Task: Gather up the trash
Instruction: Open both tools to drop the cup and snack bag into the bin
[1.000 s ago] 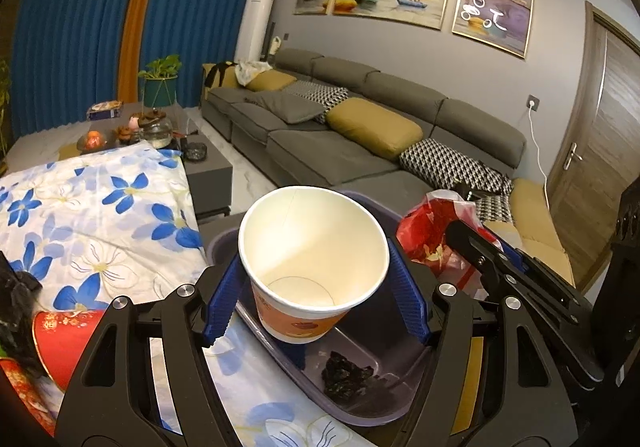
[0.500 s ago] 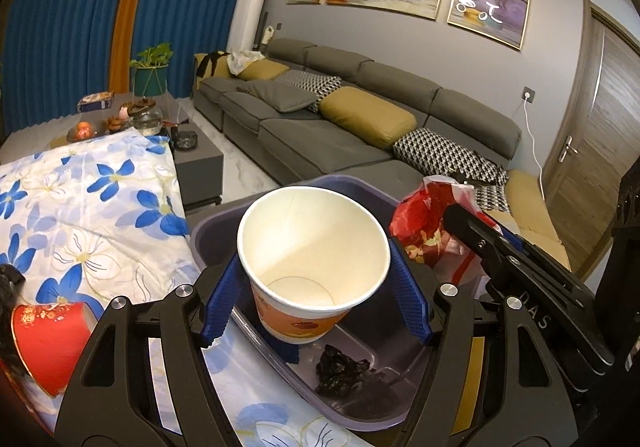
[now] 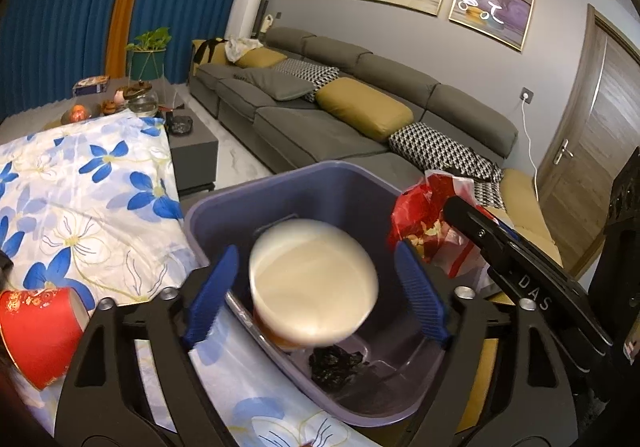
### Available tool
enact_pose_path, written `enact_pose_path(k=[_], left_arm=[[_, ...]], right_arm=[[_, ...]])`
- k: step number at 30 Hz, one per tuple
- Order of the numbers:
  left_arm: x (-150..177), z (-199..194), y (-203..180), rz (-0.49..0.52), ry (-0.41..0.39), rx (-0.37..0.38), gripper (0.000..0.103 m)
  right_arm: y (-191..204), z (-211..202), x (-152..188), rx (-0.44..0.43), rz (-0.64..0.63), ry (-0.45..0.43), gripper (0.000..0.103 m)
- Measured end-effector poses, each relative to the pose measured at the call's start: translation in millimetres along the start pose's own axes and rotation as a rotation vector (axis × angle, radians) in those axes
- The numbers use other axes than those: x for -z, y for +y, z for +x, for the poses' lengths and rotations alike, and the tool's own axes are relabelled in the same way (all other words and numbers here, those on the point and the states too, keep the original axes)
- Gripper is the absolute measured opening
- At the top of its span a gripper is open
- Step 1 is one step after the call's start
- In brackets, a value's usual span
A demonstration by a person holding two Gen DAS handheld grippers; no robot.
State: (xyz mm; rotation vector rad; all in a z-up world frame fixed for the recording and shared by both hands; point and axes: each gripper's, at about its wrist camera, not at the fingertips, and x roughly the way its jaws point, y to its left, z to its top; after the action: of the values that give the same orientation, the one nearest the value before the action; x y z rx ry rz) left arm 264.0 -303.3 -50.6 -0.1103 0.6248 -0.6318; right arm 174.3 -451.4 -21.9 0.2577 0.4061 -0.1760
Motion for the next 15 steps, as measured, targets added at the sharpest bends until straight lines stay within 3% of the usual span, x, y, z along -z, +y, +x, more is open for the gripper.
enact_pose_path(k=[3,5,9,15], left_arm=[[1,-4,7,-0.016,-0.011,-0.037,0.092],[1,-9,12,-0.031,-0.017,-0.053,0.092],[3,-26,19,-0.045,-0.049,-0.102,0.093],[6,-74,13,-0.04,-0.129,-0.188,0.093]], right_arm=[[-4,1,0,0.001,0.022,0.004,0.038],[-8,-3,-1,-0.003,0.041,-0.011,0.054],[-6,-19,-6,0.006,0.034,-0.049,0.055],[18,-69,-7,0.01,-0.032,-0.166,0.077]])
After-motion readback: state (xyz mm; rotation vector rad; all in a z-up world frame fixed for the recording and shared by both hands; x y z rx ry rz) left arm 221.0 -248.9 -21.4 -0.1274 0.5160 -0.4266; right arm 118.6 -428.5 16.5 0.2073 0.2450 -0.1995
